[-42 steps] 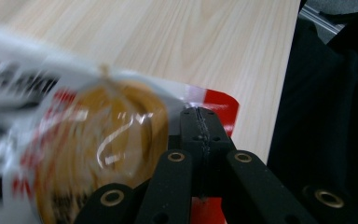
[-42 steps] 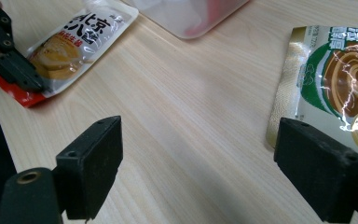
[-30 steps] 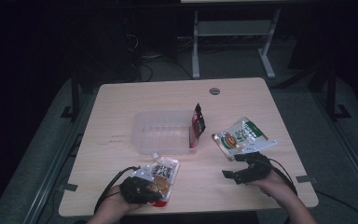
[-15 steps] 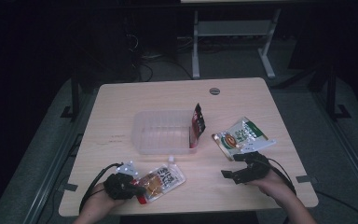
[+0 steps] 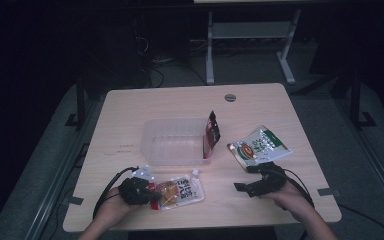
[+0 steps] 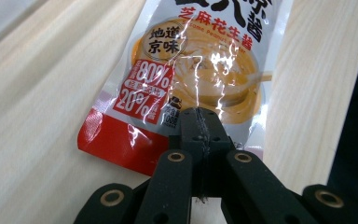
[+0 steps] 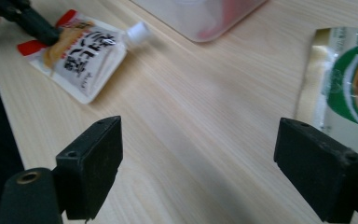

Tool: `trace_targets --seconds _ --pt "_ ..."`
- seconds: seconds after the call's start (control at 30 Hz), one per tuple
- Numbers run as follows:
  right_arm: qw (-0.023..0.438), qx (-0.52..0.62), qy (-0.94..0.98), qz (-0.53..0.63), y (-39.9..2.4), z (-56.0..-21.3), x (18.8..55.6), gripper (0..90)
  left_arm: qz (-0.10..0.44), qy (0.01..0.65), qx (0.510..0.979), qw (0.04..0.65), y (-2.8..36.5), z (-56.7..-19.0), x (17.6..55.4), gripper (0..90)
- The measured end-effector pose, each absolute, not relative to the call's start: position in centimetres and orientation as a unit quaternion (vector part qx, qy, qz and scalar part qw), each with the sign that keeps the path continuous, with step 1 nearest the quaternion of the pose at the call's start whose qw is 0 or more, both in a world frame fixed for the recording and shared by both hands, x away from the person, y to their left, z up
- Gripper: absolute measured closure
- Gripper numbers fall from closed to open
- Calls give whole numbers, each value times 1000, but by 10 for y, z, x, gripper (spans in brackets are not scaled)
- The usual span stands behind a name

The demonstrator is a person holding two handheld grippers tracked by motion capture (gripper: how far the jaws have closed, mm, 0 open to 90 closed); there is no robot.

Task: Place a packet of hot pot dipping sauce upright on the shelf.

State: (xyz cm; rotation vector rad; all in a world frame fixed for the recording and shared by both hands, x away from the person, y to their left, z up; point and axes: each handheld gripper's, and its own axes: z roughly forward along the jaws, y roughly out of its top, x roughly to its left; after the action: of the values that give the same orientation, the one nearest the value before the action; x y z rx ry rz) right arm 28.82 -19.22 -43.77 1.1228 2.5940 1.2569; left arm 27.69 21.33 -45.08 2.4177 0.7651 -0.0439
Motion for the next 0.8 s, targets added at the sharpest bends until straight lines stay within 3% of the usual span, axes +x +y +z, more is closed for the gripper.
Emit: trace_targets --seconds 0.43,0.8 --pt "1 356 846 397 -174 -443 292 166 -23 263 915 305 181 -452 288 899" --pt "-40 338 846 411 -140 -451 314 192 -22 261 915 309 179 -453 289 898"
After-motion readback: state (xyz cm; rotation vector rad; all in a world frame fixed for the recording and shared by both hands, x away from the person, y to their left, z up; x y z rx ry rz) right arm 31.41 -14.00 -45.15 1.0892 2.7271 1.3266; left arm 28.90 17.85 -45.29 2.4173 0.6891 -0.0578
